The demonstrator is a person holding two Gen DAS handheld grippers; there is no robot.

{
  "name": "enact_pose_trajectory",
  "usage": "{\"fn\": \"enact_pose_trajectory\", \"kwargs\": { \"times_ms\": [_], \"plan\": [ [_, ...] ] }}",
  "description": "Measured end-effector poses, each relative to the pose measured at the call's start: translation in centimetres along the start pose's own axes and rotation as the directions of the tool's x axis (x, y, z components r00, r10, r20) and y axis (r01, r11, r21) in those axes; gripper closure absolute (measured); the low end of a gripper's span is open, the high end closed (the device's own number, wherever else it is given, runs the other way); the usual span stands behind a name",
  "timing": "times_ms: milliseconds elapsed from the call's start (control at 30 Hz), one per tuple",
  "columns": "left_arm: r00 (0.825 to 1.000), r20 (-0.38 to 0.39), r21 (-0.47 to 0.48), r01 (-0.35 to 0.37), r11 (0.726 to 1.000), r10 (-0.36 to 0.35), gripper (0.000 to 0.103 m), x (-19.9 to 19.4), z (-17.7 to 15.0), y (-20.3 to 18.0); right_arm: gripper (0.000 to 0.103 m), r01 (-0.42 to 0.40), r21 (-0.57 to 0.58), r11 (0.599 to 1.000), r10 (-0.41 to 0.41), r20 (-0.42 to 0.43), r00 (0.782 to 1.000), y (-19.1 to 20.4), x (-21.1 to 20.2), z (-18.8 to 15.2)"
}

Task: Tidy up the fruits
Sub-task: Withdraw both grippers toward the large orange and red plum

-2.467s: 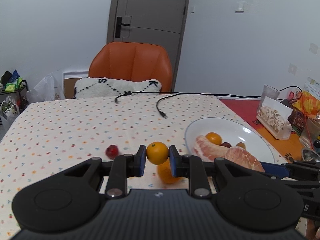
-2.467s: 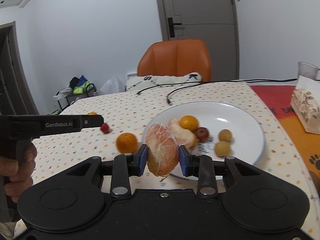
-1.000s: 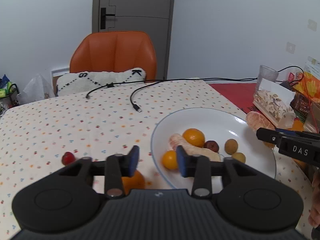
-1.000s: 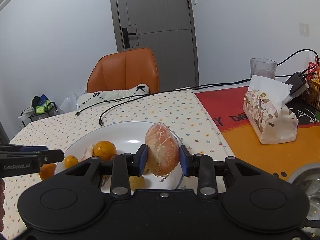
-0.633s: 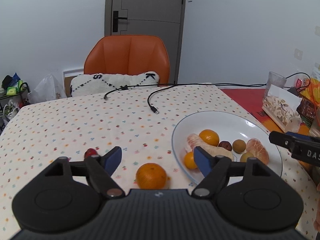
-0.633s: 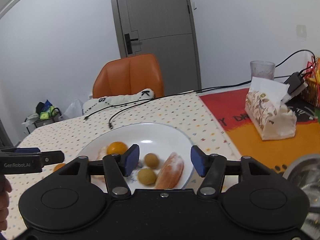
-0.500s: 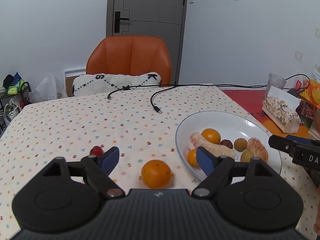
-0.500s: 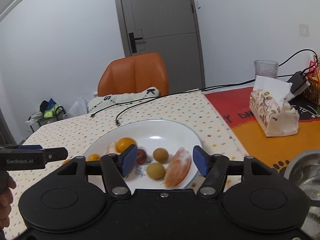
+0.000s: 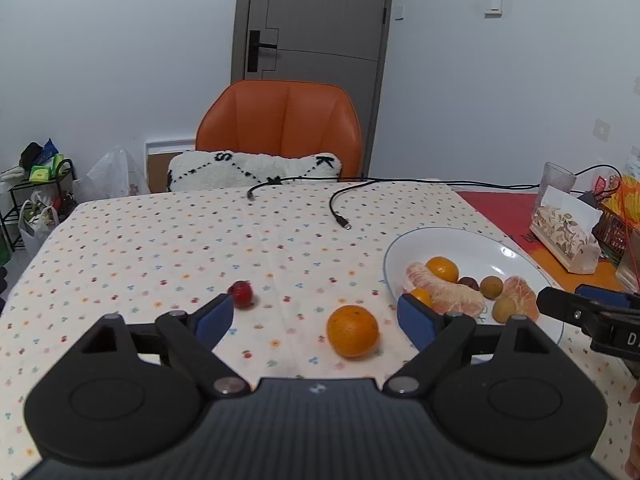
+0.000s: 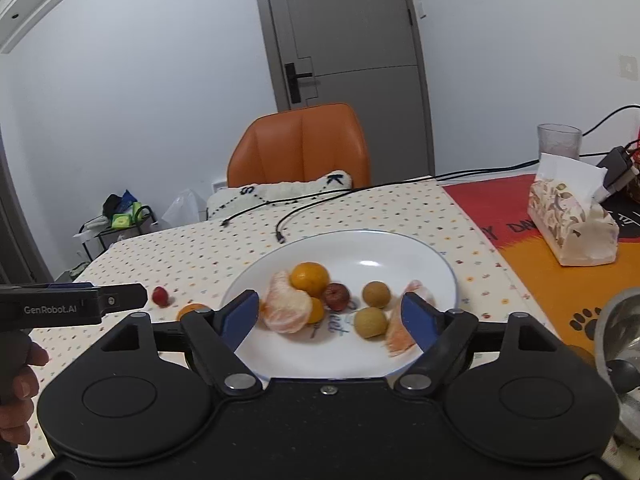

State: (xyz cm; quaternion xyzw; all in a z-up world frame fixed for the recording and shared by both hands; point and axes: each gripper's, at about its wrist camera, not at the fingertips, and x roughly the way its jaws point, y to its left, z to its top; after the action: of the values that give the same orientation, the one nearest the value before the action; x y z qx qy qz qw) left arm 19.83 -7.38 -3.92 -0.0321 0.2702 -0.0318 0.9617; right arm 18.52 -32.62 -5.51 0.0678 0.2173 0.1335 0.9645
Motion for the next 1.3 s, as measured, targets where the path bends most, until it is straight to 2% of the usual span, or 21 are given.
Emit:
{"fn": "enact_pose_trajectory", "kwargs": {
  "times_ms": [433,500,633,700,767,1300],
  "plan": [
    [1.0,-0.014,-0.023,-0.017,1.0,0.016,0.015,-1.4,-0.8,2.4,0.025,-0.08,-0.014,0.997,0.08,-0.031,0.996,3.0,-0.1,-0.6],
    [0.999,-0.021,-0.027,-0.025,0.999,0.024,0.015,-1.6,-0.9,2.8,0.023,-0.087,-0.007,0.996,0.087,-0.036,0.996,3.4,-0.1,-0.7],
    [0.999,-0.031,-0.027,-0.03,0.999,0.029,0.014,-2.2,-1.2,3.4,0.011,-0.099,-0.008,0.995,0.098,-0.033,0.995,4.5,-0.1,-1.0],
    [0.999,-0.037,-0.022,-0.032,0.999,0.031,0.014,-2.4,-1.4,3.7,0.01,-0.111,-0.01,0.994,0.11,-0.039,0.993,5.0,-0.1,-1.1],
    [0.998,-0.043,-0.018,-0.035,0.999,0.035,0.01,-2.5,-1.5,3.9,0.005,-0.122,-0.009,0.993,0.121,-0.046,0.992,5.5,-0.1,-1.2],
    [0.993,-0.108,-0.024,-0.048,0.999,0.045,0.009,-2.5,-2.9,6.2,0.002,-0.184,0.013,0.983,0.184,-0.135,0.974,8.2,1.6,-2.6]
  ]
}}
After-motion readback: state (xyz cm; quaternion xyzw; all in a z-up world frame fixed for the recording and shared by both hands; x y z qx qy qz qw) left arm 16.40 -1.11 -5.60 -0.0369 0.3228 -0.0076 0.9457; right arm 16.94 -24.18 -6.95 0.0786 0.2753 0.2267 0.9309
